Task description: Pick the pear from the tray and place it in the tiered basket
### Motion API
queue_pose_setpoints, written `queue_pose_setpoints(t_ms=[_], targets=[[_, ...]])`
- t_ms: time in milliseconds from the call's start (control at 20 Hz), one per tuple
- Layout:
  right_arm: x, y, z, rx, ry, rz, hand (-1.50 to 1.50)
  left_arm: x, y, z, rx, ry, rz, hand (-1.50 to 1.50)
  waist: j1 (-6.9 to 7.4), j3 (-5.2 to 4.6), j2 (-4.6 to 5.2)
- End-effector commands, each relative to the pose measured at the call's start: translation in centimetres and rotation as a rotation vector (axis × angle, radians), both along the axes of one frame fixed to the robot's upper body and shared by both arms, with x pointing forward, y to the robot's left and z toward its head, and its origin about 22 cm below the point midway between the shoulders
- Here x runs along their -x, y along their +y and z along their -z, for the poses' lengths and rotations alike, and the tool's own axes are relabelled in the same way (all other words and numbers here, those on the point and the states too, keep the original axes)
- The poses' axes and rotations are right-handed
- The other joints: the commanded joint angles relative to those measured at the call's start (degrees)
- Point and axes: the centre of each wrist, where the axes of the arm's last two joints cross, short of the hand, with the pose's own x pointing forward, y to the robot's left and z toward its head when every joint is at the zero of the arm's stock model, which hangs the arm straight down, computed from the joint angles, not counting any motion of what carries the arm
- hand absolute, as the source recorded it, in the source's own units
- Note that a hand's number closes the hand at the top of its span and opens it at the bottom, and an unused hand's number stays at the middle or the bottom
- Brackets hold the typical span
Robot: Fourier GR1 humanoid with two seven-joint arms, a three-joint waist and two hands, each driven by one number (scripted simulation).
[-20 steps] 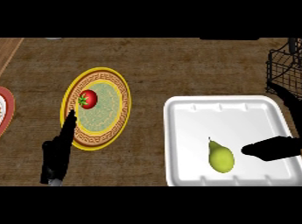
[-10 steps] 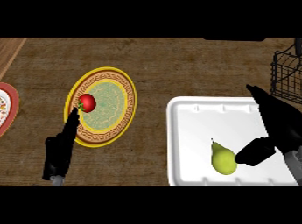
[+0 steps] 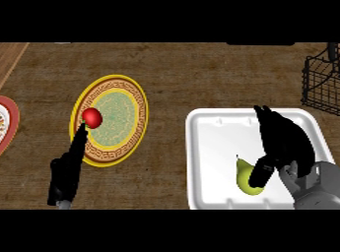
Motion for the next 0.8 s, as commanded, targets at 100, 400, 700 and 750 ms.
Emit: queue_pose_setpoints(t_ms=[100,400,700,750], targets=[[-0.9,1.4,2.5,0.22,0.174,0.163,-1.5,1.2,-0.7,0.8,0.021,0.061,-0.015,0.0,-0.16,-0.24,0.14],[-1.9,3.6,3.5,0.184,0.217,0.148,-1.5,0.9,-0.7,1.1,0.012,0.059,-0.024,0.0,-0.99,-0.25,0.07],[-3.2,5.3,4.9,0.203,0.277,0.155,-1.5,0.8,-1.1,0.9,0.021,0.063,-0.016,0.0,-0.92,-0.23,0.09],[-3.6,4.7,4.9,0.232,0.295,0.16,-1.5,0.9,1.1,0.6,0.014,0.06,-0.02,0.0,-0.74,-0.26,0.05]])
